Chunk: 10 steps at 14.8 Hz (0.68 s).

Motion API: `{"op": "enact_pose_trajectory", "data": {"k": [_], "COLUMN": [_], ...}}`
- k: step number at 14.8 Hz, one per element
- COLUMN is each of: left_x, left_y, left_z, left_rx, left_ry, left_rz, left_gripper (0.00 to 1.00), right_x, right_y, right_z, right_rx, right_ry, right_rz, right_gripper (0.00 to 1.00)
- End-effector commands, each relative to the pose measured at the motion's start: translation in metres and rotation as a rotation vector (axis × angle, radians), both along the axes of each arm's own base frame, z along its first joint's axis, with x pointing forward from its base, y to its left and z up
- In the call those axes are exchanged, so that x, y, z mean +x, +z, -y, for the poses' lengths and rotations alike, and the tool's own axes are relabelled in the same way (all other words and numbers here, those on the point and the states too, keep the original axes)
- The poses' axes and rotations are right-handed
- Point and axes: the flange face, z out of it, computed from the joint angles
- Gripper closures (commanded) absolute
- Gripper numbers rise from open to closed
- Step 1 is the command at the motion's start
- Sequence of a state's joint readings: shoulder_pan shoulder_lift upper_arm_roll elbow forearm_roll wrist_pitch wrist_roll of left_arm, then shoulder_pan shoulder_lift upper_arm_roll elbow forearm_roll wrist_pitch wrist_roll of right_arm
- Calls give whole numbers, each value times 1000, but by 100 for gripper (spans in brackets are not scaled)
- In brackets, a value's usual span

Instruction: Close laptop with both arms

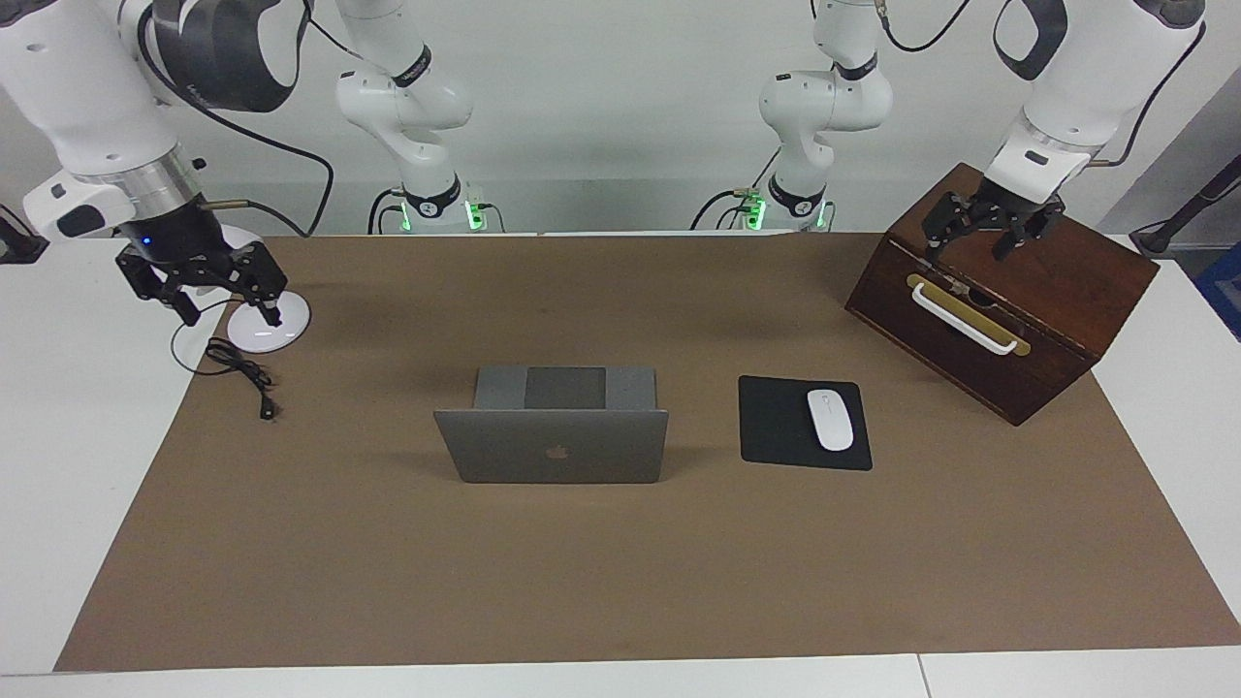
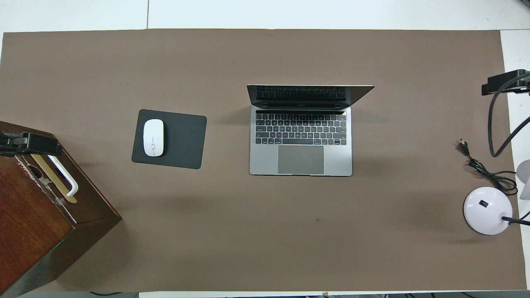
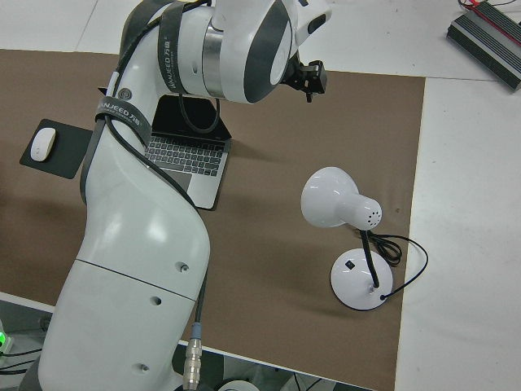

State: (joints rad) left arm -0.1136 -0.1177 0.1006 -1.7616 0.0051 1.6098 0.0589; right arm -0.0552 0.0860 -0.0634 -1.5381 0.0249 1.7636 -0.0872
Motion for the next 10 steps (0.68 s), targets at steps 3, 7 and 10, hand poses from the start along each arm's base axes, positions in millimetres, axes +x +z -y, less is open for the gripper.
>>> {"op": "enact_pose_trajectory", "data": {"k": [3,7,10], "left_x": [-5,-6,-5], "left_y": [0,0,1], "left_z": [-2,-2,3], "left_rx": [-3,-3,-3], "left_ry": [12,0,4], "left_rz": [12,11,17], "left_gripper": [0,0,0], "right_x": [-3,-2,-1], "right_y": [2,2,3], "right_z": [3,4,4], "right_rx": [-16,-16,-18], "right_ry": [24,24,23], "right_rz": [16,17,26], "right_gripper": [0,0,0]}}
